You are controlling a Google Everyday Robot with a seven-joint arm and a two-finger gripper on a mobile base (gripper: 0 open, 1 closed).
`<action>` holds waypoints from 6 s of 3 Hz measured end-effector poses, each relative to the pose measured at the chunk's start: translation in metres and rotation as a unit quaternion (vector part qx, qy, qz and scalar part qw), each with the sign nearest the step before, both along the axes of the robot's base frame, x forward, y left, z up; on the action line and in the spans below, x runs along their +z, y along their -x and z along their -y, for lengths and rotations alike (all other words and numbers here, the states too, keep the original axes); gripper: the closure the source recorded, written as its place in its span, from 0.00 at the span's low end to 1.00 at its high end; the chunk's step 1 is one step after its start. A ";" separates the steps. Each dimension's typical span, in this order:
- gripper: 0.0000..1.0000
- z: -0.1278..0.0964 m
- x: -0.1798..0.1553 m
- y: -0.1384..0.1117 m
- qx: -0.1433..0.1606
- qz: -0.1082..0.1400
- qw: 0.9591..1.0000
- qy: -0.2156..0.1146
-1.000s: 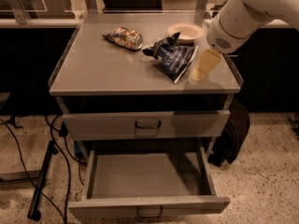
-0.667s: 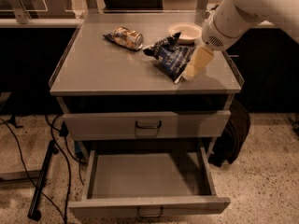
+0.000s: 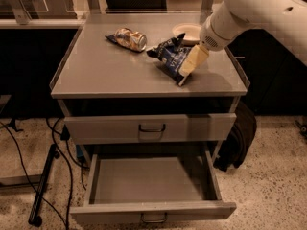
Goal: Place blue chip bag into middle drawer
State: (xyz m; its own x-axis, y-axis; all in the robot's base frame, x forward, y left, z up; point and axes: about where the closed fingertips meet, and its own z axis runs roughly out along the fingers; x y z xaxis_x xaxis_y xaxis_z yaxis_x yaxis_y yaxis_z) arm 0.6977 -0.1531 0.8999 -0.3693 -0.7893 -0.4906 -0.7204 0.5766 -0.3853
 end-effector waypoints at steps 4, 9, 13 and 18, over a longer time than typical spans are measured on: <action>0.00 -0.044 -0.021 -0.025 0.009 -0.019 0.998 -0.055; 0.66 -0.043 -0.054 -0.038 -0.006 -0.049 0.997 -0.058; 1.00 -0.036 -0.026 -0.008 0.060 -0.047 0.996 -0.052; 1.00 -0.029 0.014 0.076 0.224 -0.079 0.967 -0.088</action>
Offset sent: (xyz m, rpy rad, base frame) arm 0.0141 0.0433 -0.0002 0.1212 0.0158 0.0189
